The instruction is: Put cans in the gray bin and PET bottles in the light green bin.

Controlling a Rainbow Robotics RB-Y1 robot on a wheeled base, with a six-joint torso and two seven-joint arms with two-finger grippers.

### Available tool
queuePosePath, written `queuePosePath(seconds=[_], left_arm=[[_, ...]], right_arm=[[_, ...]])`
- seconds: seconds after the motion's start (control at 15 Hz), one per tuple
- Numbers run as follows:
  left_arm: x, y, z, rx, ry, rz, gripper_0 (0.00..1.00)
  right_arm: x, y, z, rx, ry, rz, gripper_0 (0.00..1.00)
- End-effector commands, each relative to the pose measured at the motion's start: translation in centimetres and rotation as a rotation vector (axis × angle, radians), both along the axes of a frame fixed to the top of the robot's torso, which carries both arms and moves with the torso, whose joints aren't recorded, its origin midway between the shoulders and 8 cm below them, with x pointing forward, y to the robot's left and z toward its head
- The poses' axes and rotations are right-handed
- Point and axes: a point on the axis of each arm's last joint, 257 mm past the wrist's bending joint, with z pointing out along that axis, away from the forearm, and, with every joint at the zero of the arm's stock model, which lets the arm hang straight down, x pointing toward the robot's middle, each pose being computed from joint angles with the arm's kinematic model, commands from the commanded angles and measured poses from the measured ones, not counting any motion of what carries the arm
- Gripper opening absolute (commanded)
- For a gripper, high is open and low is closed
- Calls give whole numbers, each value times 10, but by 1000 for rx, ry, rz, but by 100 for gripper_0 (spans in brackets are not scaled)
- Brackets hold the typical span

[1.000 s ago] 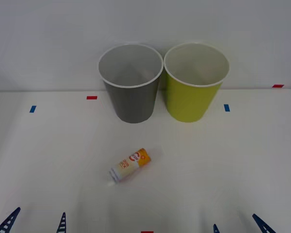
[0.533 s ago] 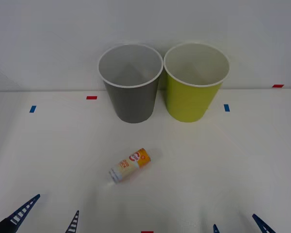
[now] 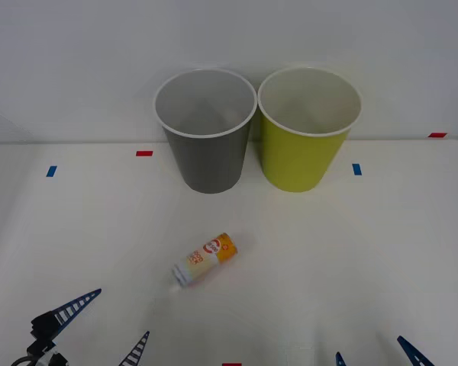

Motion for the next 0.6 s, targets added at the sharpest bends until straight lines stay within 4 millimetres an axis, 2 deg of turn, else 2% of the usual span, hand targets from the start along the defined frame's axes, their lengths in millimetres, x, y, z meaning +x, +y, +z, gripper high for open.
queuePosePath(seconds=[0.07, 0.33, 0.6], left_arm=[[19, -3, 0, 73, 44, 3, 99], [41, -4, 12, 203, 148, 43, 99], [43, -20, 29, 242, 303, 64, 99]], right_arm=[[0, 0, 0, 0, 0, 0, 100], [0, 0, 0, 0, 0, 0, 100], [0, 0, 0, 0, 0, 0, 100]])
